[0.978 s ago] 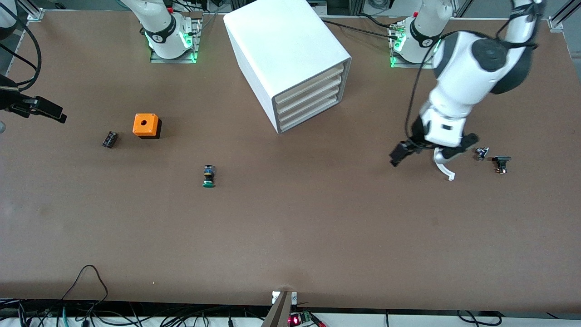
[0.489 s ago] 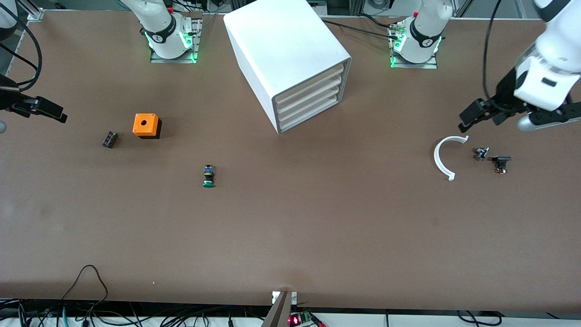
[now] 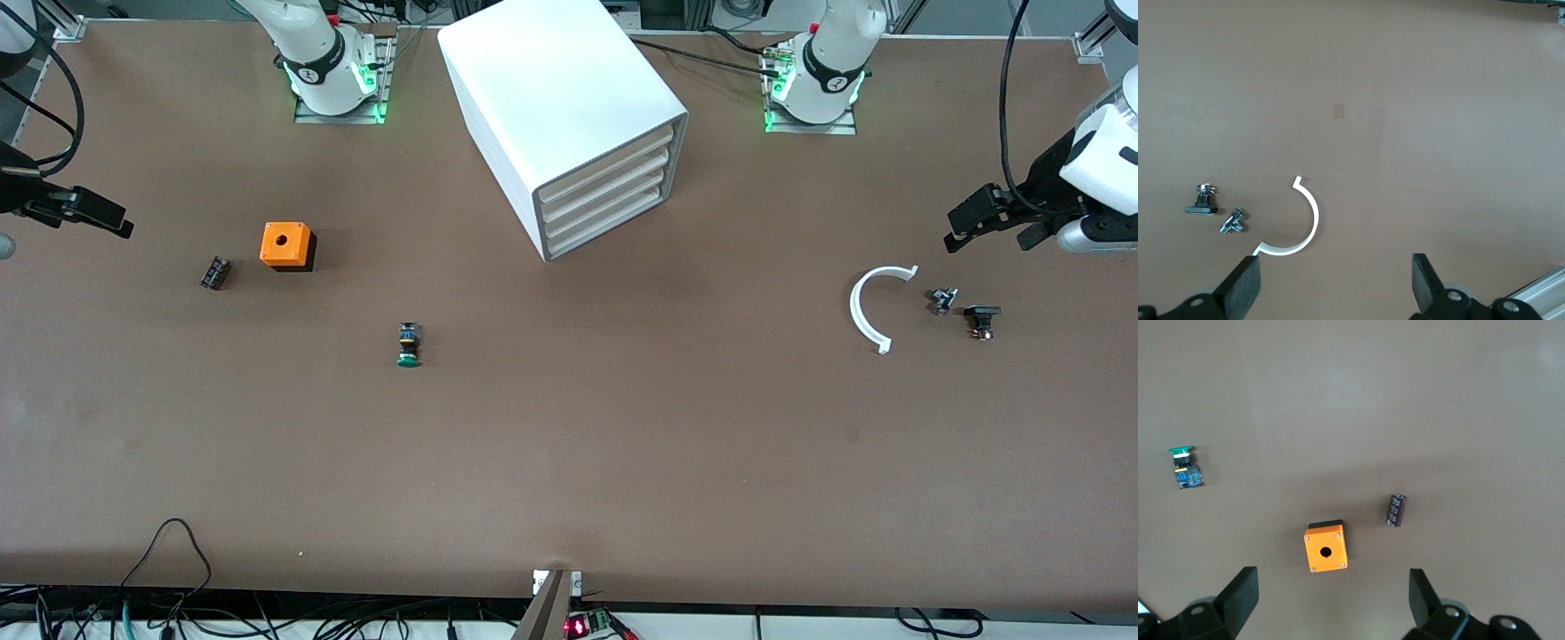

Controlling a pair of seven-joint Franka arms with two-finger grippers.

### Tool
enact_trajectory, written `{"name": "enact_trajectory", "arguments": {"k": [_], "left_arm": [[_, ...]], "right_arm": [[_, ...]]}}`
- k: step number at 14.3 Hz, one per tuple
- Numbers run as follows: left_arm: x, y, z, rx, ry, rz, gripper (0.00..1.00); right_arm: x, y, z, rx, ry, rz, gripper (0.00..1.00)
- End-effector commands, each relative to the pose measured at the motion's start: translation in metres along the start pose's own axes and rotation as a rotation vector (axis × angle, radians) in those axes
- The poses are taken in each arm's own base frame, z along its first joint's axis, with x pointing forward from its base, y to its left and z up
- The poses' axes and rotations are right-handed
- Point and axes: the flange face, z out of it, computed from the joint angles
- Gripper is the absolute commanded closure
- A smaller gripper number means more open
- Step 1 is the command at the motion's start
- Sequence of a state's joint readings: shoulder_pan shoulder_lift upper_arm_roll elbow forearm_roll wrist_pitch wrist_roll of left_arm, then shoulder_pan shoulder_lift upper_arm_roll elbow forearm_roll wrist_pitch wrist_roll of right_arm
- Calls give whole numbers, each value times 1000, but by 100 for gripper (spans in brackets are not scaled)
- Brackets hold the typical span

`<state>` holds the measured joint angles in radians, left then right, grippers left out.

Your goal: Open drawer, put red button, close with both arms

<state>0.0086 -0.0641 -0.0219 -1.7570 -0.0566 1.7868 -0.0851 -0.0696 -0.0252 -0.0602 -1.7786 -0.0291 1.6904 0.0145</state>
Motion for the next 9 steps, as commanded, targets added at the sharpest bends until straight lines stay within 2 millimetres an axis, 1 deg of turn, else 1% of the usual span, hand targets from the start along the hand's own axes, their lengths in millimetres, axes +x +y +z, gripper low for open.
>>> {"name": "enact_trajectory", "arguments": {"k": [1,4,9], "left_arm": [[1,1,-3,21,-8,37,0],[-2,15,-3,24,-14,57,0],[0,15,-13,23,-6,58,0]], "right_arm": [[-15,-1,-2,20,11,-11,0],[-15,-1,-2,20,11,-11,0],[-15,-3,-4,19,11,-14,0]]}}
